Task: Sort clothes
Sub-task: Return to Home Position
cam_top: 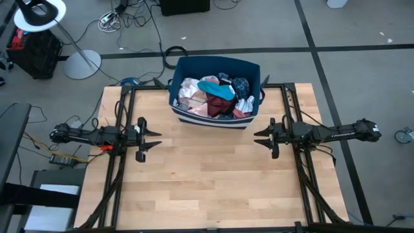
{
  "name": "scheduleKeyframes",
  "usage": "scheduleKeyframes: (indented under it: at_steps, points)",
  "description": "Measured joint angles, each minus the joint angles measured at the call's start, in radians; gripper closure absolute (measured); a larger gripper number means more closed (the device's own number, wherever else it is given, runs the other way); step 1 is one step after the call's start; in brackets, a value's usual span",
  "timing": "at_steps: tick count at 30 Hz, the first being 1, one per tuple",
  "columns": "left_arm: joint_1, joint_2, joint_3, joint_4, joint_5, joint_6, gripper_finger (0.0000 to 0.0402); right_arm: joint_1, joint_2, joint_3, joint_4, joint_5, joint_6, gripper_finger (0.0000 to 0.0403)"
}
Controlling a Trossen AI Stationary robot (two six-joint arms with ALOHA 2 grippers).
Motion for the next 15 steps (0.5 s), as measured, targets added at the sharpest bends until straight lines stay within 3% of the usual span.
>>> scheduleKeyframes:
  at_steps: [15]
  points:
    - [0.0,0.0,0.0,0.001,0.0,0.0,0.0252,0.0,0.0,0.0,0.034,0.0,-0.001,0.0248]
